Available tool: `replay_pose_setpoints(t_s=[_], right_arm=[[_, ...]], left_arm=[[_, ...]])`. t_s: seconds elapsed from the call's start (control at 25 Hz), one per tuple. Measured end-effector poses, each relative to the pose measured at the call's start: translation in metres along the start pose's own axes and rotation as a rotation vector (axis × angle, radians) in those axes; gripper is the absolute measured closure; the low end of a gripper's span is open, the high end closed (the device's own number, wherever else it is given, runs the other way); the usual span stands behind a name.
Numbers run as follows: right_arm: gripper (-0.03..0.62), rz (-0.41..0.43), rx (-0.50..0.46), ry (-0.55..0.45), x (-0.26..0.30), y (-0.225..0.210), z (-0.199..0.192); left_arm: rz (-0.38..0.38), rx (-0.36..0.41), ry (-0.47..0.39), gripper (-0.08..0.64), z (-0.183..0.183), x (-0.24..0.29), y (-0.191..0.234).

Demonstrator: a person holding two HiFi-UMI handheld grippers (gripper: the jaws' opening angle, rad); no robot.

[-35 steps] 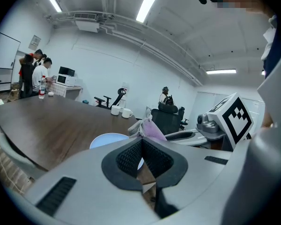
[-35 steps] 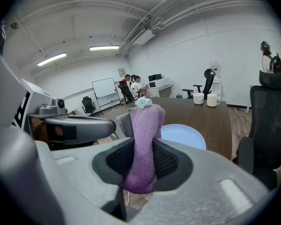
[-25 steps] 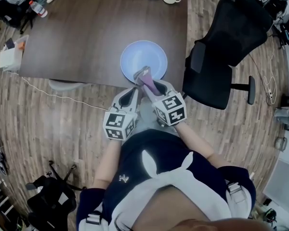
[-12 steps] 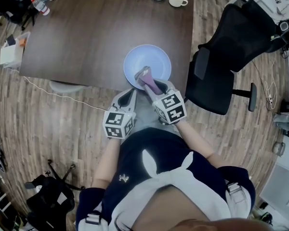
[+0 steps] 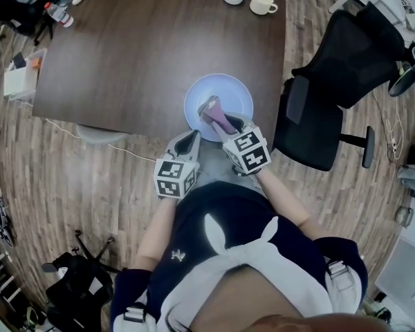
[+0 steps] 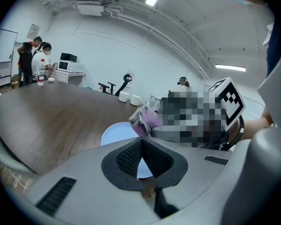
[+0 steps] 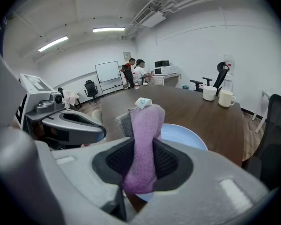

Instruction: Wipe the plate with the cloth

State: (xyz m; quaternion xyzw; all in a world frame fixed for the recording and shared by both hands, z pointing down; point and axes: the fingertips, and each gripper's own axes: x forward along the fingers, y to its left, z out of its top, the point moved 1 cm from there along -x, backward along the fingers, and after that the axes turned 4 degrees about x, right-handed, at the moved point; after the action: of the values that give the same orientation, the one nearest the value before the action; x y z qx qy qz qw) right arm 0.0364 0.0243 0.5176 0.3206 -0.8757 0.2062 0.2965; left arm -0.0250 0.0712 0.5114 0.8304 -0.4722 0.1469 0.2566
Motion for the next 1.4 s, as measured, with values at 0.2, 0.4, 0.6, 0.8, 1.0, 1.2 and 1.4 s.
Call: replay_pose_setpoints(t_s=[0.2,0.4,0.6,0.8,1.0,1.2,1.4], right_arm=[[0.483,-0.008,-0.009,0.029,0.021,-0.014,0.005],[0.482,-0.043,-0.047,0.056,0.036,-0.029,0.017],[0.482,-0.055,-0.05,0.093,0.056,-0.047,0.02],[0.48,-0.062,-0.053,0.142,0.072,-0.061,0.02],[0.48,-0.071,-0.054,0.204,0.089,-0.077,0.016],[0.48,-0.08,-0.043,0.251,0.104,-0.093,0.01],[0.48,-0.086,-0.032,0.292,0.118,-0.103,0.006]], left_arm=[[0.012,-0.016,0.037,0.554,-0.004,0.012,0.021],[0.017,-0.032,0.061,0.554,-0.003,0.022,0.038],[0.02,-0.054,0.082,0.554,-0.004,0.035,0.052],[0.022,-0.069,0.11,0.554,-0.008,0.047,0.064],[0.026,-0.088,0.151,0.554,-0.018,0.058,0.076],[0.042,-0.057,0.21,0.554,-0.029,0.066,0.084],[0.059,-0.071,0.247,0.554,-0.035,0.072,0.097]])
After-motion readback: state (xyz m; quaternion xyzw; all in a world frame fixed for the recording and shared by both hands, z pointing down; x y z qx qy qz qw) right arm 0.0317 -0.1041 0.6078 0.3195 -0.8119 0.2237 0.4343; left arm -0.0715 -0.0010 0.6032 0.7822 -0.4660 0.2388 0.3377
